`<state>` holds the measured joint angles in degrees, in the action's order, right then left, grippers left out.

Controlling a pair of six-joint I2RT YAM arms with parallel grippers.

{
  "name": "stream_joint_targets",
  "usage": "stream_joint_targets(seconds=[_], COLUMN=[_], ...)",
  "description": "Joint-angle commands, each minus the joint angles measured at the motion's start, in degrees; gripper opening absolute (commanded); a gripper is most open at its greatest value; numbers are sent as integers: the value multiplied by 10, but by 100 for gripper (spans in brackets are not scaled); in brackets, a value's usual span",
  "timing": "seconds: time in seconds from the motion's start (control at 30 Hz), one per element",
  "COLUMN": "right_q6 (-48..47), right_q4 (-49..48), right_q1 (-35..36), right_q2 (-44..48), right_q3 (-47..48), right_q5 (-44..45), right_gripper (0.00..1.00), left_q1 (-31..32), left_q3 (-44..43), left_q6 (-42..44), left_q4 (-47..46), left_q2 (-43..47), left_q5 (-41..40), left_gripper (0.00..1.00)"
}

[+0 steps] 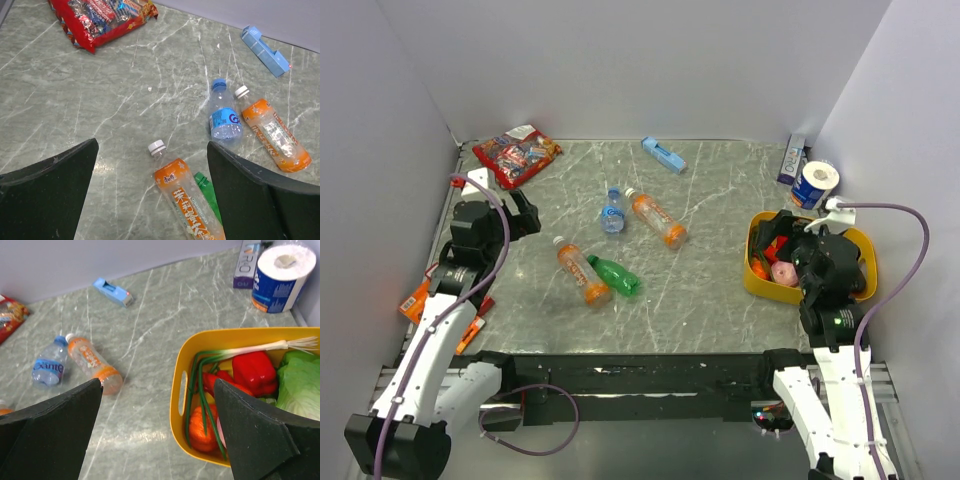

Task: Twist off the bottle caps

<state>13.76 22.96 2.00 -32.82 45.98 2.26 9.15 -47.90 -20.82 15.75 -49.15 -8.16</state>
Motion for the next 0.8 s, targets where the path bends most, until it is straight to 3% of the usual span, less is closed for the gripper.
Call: stream_joint_targets(seconds=[0.0, 0.33, 0.63, 0.77], right_q6=[-15, -3, 17, 28], right_q4=[15, 10, 25, 13], right_q1=[3, 3, 3, 3], right_q2=[-13, -31, -23, -21], right_q3=[37, 31, 38, 27], right_q5=[-10, -48, -67, -93], right_gripper=[100, 100, 100, 100], left_q1=[-3, -3, 6, 52], left_q3=[-6, 20, 85, 112], left_q6=[-15, -68, -215, -283], left_q4=[-18, -27, 24, 21], left_q2=[-7, -16, -27, -38], left_q5=[14, 77, 29, 10], left_gripper=[96, 96, 96, 96])
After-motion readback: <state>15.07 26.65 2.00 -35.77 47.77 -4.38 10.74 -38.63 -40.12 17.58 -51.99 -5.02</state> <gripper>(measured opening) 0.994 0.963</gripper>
